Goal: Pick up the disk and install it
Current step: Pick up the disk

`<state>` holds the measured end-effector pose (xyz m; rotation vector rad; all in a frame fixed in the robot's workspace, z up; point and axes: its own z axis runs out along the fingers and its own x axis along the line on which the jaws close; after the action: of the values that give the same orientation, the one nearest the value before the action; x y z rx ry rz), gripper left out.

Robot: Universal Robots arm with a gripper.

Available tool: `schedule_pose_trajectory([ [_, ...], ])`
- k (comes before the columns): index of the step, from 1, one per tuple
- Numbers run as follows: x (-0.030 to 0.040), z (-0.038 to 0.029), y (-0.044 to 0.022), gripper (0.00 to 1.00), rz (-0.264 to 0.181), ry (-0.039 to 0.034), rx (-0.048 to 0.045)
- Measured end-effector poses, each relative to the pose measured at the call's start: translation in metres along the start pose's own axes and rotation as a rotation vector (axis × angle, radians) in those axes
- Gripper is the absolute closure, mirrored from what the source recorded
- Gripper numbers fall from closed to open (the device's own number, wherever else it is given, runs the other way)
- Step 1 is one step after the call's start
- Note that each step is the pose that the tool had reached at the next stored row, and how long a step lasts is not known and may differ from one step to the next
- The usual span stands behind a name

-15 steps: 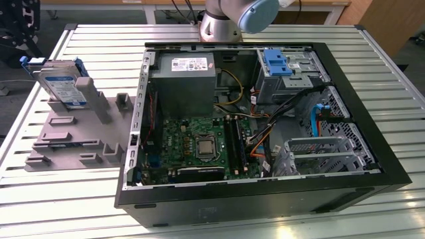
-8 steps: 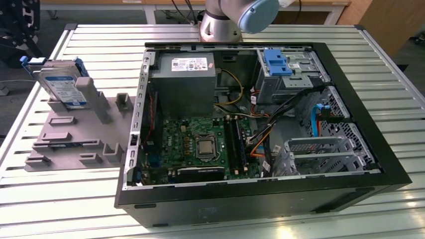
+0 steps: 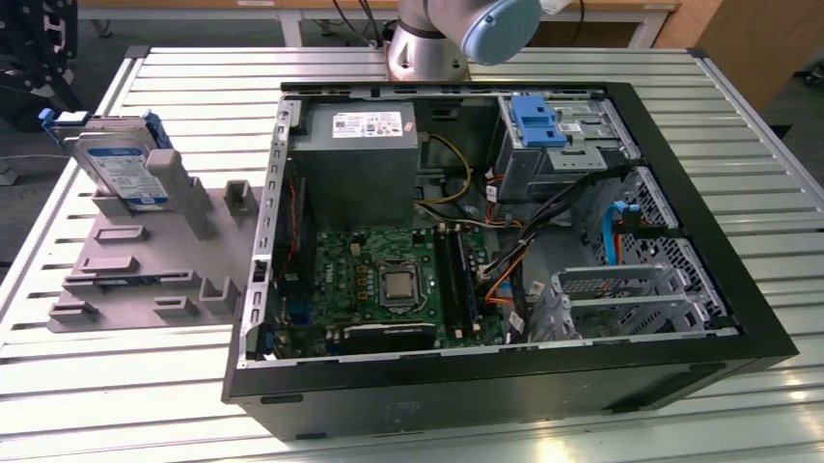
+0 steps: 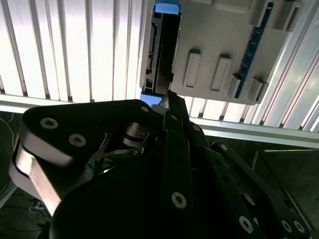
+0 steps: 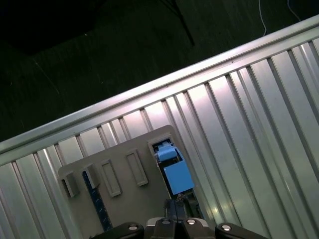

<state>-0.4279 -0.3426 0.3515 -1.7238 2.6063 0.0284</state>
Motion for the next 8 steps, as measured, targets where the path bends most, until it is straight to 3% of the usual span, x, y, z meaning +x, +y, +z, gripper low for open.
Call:
schedule_pose_trajectory([
  [3, 0.0, 0.0, 0.0, 0.89, -0.019, 0.0002, -0.0005],
  [8, 0.0, 0.0002, 0.0, 0.89, -0.106, 0.0007, -0.0026],
])
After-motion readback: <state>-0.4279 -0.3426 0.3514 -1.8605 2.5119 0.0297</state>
